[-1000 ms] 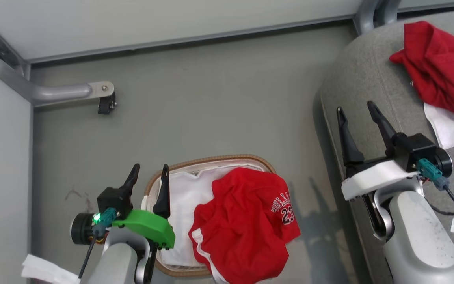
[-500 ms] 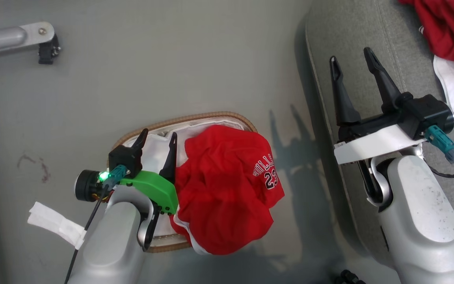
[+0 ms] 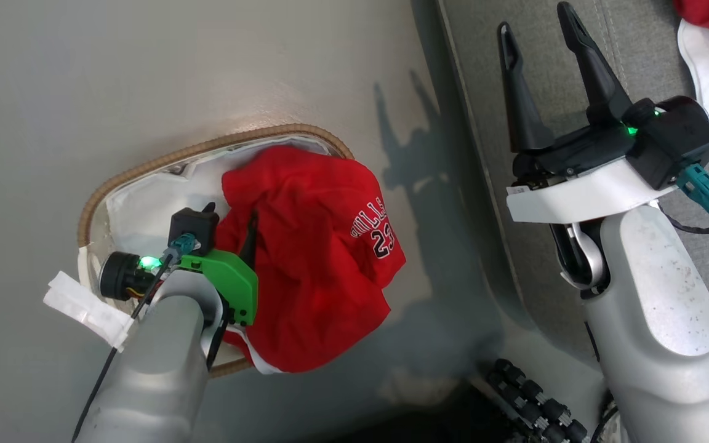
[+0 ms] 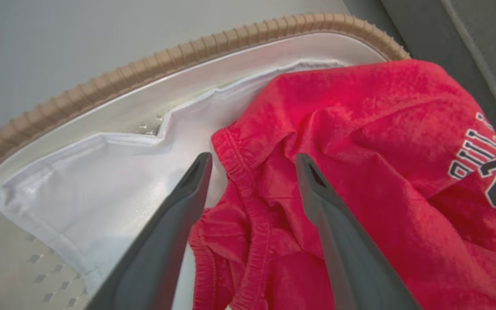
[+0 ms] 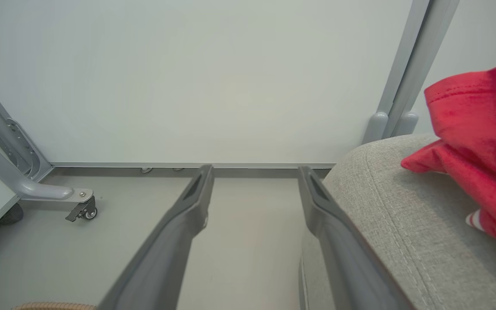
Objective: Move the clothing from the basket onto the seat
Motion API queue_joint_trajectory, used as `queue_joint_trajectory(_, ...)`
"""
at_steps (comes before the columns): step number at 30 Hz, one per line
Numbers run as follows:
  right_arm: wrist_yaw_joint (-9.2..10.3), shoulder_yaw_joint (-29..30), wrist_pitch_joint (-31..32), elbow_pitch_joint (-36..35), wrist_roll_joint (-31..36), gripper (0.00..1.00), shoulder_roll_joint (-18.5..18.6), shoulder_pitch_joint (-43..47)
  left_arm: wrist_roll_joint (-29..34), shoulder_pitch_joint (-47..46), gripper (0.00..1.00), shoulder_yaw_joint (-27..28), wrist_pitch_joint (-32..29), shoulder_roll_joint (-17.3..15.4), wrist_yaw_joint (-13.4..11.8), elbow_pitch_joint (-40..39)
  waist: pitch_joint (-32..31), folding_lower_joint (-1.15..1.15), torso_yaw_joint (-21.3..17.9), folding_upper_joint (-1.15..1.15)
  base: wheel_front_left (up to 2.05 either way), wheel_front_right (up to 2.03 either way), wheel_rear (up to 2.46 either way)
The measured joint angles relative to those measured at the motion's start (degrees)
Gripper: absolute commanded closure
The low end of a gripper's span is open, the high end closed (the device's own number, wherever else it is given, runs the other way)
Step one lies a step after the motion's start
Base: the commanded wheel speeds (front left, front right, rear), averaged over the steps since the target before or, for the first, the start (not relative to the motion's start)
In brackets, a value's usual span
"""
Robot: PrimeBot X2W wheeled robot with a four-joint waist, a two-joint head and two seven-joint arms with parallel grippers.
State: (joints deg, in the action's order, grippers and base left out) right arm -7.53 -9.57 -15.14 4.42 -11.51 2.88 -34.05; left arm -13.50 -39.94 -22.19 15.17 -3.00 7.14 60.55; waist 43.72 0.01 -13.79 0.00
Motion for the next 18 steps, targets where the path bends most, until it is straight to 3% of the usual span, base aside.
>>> queue_joint_trajectory(7, 0.0, -1.75, 0.0, -2.34, -0.23, 0.0, 0.0, -1.71, -0.15, -4.42, 0.0, -1.99, -1.26, -0.64, 0.16, 9.53, 4.82, 0.0, -2.28, 0.0, 0.0, 0.0, 0.0)
queue_joint_trajectory(18, 0.0, -1.43, 0.0, -4.07, 0.49, 0.0, -0.01, -1.52, -2.16, -6.84, 0.0, -5.39, -7.81, -1.47, 0.18, 12.55, 9.18, 0.0, -3.01, 0.0, 0.0, 0.0, 0.0)
